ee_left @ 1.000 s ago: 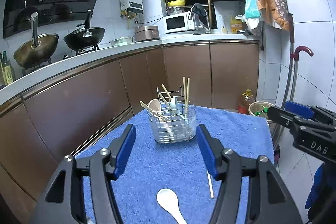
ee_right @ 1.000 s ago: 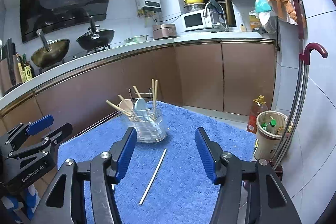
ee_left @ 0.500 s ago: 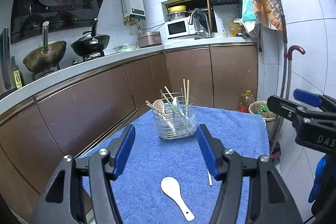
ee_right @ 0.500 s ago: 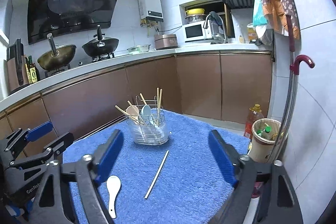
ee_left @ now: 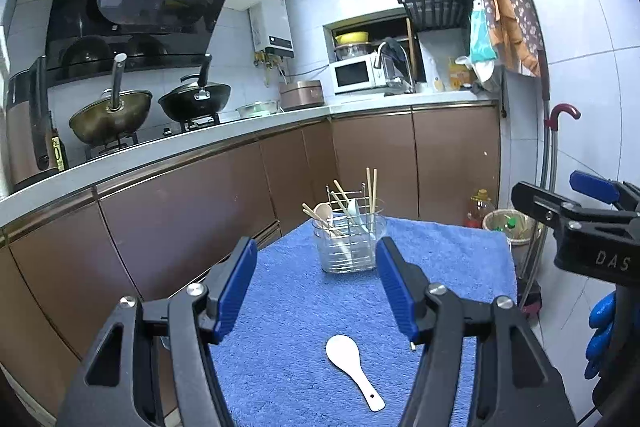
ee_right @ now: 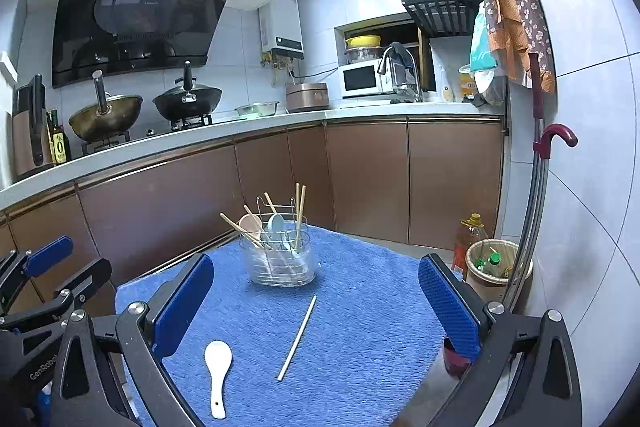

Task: Organize utensils
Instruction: 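Open the left tool and pull both tools back from the holder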

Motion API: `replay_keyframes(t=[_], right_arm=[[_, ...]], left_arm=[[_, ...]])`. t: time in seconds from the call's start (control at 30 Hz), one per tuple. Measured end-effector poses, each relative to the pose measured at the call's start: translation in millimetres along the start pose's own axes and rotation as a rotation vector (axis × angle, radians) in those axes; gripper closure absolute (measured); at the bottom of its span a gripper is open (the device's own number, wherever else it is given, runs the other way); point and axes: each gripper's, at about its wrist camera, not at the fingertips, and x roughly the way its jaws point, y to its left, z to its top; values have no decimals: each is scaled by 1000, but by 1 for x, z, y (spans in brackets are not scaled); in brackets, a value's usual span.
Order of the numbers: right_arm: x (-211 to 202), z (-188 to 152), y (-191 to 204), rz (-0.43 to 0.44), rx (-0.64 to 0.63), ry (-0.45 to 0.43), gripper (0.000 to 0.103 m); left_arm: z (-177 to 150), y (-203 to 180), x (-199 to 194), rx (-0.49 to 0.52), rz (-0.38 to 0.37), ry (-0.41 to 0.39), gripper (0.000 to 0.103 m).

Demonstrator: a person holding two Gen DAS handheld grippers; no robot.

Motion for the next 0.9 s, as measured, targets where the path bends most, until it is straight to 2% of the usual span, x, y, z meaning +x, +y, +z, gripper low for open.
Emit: replay_keyframes(t=[0.23,0.33,0.53,0.6,0.9], right_arm=[[-12,1,4,15,-4,-58,0],[-14,2,5,20,-5,-71,0],[-7,-2,8,47,-15,-44,0],[-4,-4,9,47,-17,-34,0],[9,-11,6,42,-13,11,0]], left_arm=[[-6,4,-8,1,2,3,43],[-6,2,-6,15,-11,35,43],[-8,0,0,22,-4,73,42],[-9,0,2,16,-6,87,38],[-17,1,8,15,2,109,37]])
